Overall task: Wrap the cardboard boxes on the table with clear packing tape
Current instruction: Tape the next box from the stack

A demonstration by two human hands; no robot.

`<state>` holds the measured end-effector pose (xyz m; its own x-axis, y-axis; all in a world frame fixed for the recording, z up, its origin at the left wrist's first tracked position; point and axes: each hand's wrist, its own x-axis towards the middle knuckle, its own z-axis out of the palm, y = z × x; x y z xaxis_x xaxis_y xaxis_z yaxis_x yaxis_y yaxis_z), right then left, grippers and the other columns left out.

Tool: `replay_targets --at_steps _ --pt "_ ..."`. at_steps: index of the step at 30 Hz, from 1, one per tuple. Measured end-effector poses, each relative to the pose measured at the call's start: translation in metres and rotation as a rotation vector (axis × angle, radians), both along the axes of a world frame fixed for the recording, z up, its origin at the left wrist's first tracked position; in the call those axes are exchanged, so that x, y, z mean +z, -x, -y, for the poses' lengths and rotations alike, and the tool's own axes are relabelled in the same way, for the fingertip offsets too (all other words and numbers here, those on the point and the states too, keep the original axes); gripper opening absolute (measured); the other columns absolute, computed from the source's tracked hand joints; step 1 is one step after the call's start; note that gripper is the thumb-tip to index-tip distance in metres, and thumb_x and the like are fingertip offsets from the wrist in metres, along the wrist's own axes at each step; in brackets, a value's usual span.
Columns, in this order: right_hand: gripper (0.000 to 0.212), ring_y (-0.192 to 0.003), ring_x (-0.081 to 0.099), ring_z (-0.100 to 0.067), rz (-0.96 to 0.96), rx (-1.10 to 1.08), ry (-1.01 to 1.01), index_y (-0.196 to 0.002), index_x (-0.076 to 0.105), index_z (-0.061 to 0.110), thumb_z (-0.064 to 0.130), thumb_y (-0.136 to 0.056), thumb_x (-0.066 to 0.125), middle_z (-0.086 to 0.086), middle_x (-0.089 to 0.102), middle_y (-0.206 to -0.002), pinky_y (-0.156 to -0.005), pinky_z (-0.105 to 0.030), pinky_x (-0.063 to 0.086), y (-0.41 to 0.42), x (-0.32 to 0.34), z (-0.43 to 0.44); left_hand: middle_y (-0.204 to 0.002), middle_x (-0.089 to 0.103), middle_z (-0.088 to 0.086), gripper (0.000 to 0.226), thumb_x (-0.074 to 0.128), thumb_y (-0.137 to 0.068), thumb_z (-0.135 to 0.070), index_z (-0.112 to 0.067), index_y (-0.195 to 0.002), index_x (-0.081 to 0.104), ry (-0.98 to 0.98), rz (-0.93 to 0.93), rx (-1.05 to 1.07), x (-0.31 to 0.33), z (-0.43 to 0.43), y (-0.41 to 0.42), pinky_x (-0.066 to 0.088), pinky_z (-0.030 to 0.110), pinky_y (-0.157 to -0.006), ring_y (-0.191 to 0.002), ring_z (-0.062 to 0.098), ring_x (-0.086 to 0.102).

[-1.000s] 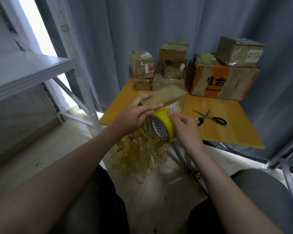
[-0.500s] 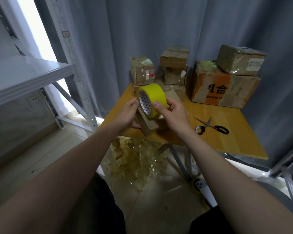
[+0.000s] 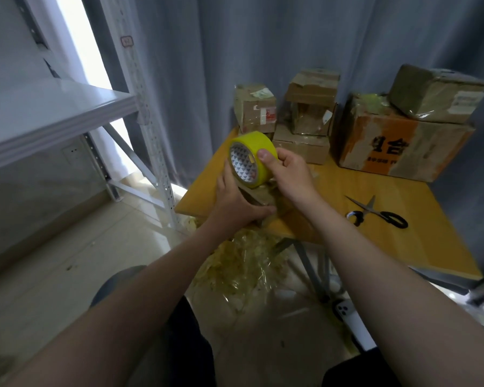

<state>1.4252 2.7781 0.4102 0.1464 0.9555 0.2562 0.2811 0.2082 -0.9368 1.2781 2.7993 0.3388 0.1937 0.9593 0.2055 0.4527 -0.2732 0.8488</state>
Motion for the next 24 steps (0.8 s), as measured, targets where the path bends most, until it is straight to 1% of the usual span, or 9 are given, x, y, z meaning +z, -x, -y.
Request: replay_targets --at_steps 4,7,10,12,14,16,19,21,24 --pt "0.051 -0.075 0.064 -0.020 -0.010 -0.002 0.089 -0.090 0.072 0.000 0.050 -0.095 0.068 -0.017 0.073 -0.082 -0.072 -0.043 0.053 0.004 0.019 0.006 -0.164 0.024 0.001 0.153 0.090 -0.048 -0.071 -0.031 -0.163 -0.003 -0.063 -0.051 0.020 0.000 -0.002 0.003 0.034 0.054 -0.120 -0.151 0.023 0.027" --pt "0.047 -0.058 0.064 -0.019 -0.172 -0.045 0.105 -0.084 0.069 0.001 0.046 -0.096 0.068 -0.010 0.069 -0.065 -0.061 -0.033 0.056 0.002 0.037 0.013 -0.166 0.022 0.002 0.150 0.091 -0.054 -0.067 -0.029 -0.165 -0.003 -0.008 -0.112 0.010 0.006 0.000 0.002 0.034 0.053 -0.120 -0.152 0.025 0.026" --pt "0.047 -0.071 0.073 -0.024 -0.247 -0.059 0.165 -0.094 0.076 0.003 0.050 -0.091 0.072 -0.013 0.077 -0.079 -0.081 -0.046 0.063 -0.004 0.045 0.030 -0.167 0.021 0.002 0.149 0.093 -0.056 -0.065 -0.029 -0.164 -0.003 0.017 -0.132 -0.012 0.009 0.000 0.002 0.035 0.051 -0.119 -0.151 0.026 0.027" --pt "0.038 -0.071 0.074 -0.022 -0.297 -0.068 0.210 -0.099 0.077 0.009 0.046 -0.094 0.072 -0.010 0.078 -0.081 -0.083 -0.042 0.063 -0.013 0.043 0.044 -0.167 0.020 0.001 0.150 0.094 -0.054 -0.065 -0.031 -0.164 -0.003 0.032 -0.129 -0.025 0.011 -0.001 0.001 0.035 0.049 -0.119 -0.151 0.026 0.027" --pt "0.044 -0.080 0.076 -0.024 -0.222 -0.094 0.265 -0.107 0.077 0.010 0.051 -0.092 0.072 -0.009 0.079 -0.089 -0.089 -0.045 0.062 -0.023 0.035 0.057 -0.168 0.019 -0.001 0.148 0.095 -0.056 -0.062 -0.032 -0.164 -0.003 0.049 -0.131 -0.040 0.013 -0.002 0.001 0.033 0.048 -0.119 -0.152 0.025 0.026" --pt "0.051 -0.087 0.076 -0.034 -0.109 -0.105 0.273 -0.099 0.078 0.007 0.057 -0.089 0.071 -0.014 0.078 -0.089 -0.090 -0.051 0.061 -0.028 0.027 0.072 -0.169 0.018 -0.002 0.148 0.094 -0.055 -0.064 -0.032 -0.164 -0.002 0.061 -0.130 -0.063 0.014 -0.002 0.001 0.031 0.049 -0.122 -0.153 0.023 0.025" --pt "0.063 -0.076 0.075 -0.033 -0.050 -0.115 0.292 -0.095 0.074 -0.004 0.059 -0.090 0.069 -0.023 0.075 -0.084 -0.070 -0.038 0.058 -0.025 0.016 0.091 -0.170 0.020 -0.002 0.148 0.093 -0.052 -0.068 -0.035 -0.163 0.002 0.073 -0.136 -0.081 0.017 -0.002 0.001 0.033 0.053 -0.121 -0.153 0.022 0.027" --pt "0.049 -0.052 0.070 -0.015 -0.047 -0.111 0.333 -0.088 0.072 -0.001 0.047 -0.099 0.064 -0.009 0.072 -0.061 -0.049 -0.019 0.049 -0.023 0.011 0.103 -0.169 0.022 -0.002 0.145 0.093 -0.055 -0.065 -0.034 -0.164 0.004 0.073 -0.161 -0.090 0.019 -0.003 0.002 0.033 0.049 -0.121 -0.151 0.022 0.029" --pt "0.038 -0.033 0.056 -0.003 -0.031 -0.108 0.362 -0.081 0.064 0.006 0.038 -0.102 0.062 0.004 0.060 -0.042 -0.035 -0.012 0.037 -0.026 0.000 0.116 -0.168 0.022 -0.001 0.142 0.095 -0.058 -0.058 -0.032 -0.165 0.005 0.069 -0.215 -0.133 0.022 -0.005 0.004 0.034 0.044 -0.118 -0.150 0.023 0.029"
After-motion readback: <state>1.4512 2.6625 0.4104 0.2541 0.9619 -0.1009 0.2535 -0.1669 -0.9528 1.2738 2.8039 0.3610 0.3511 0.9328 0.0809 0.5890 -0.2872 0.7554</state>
